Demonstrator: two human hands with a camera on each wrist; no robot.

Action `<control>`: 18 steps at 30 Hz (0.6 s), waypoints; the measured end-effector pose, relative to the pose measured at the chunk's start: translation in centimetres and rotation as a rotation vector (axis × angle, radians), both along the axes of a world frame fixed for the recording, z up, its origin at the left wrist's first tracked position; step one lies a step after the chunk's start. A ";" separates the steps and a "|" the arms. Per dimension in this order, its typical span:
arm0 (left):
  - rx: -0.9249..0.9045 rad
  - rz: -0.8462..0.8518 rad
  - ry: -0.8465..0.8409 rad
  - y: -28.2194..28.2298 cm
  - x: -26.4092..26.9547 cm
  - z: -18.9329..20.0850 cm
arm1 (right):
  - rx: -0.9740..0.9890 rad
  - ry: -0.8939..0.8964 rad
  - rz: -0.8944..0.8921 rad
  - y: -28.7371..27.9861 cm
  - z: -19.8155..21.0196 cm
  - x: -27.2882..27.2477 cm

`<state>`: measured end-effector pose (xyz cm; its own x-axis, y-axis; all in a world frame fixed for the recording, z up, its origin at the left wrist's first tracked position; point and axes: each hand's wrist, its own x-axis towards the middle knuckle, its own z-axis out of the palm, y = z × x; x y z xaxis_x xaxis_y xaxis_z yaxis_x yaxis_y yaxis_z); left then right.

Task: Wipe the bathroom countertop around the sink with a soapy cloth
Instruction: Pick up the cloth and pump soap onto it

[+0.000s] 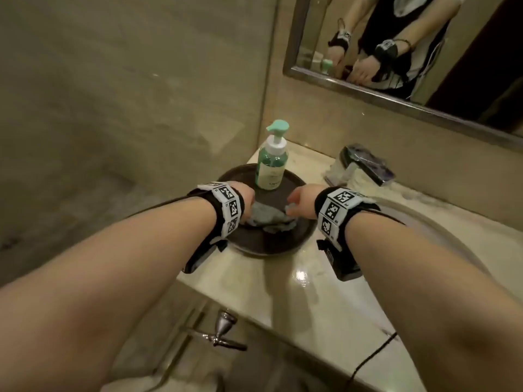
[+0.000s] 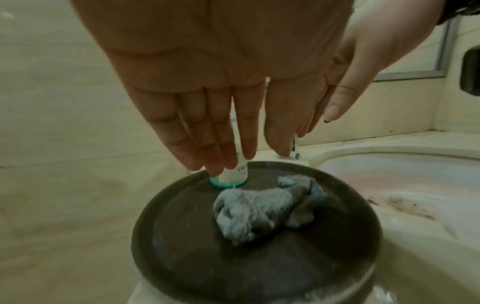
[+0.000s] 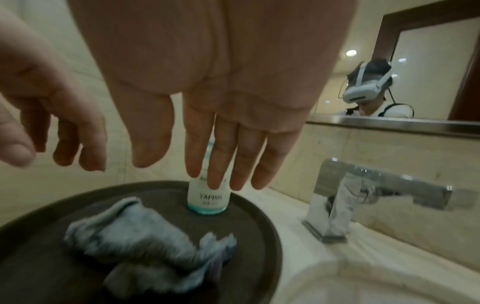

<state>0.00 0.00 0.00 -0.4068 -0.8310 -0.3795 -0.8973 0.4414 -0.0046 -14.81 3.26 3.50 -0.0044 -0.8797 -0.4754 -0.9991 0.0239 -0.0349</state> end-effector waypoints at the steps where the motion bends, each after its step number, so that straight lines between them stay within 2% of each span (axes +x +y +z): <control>1: 0.035 0.034 -0.033 0.1 0.2 -0.4 | 0.044 0.006 -0.011 0.1 -0.5 0.3; 9: 0.123 0.227 0.087 -1.6 -0.7 -3.7 | 0.091 -0.112 -0.120 -1.7 -5.1 0.4; 13: 0.156 0.338 0.144 -2.3 -1.3 -3.9 | 0.105 -0.155 -0.104 -2.7 -6.4 0.4; 15: 0.170 0.402 0.226 -2.6 -1.1 -3.8 | 0.104 -0.172 -0.107 -3.1 -6.9 0.3; 18: 0.167 0.489 0.453 -2.9 -0.6 -3.6 | 0.083 -0.242 -0.135 -3.8 -7.6 -0.1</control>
